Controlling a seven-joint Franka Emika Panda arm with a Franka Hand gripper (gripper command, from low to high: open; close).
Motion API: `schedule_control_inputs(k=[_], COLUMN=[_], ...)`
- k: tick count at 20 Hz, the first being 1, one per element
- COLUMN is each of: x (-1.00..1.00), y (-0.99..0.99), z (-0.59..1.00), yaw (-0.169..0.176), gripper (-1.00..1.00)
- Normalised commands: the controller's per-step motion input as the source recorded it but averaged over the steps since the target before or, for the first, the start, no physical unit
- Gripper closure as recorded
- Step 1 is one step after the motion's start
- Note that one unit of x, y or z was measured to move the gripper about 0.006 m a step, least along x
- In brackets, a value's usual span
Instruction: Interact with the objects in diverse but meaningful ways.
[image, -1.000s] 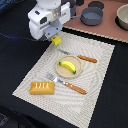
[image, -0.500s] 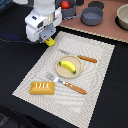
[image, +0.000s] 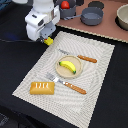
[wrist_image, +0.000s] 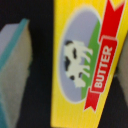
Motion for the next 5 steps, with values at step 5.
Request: schedule_control_inputs(k=[5], x=[0.05], y=[0.04], z=[0.19], yaw=[0.0], gripper=[-1.0])
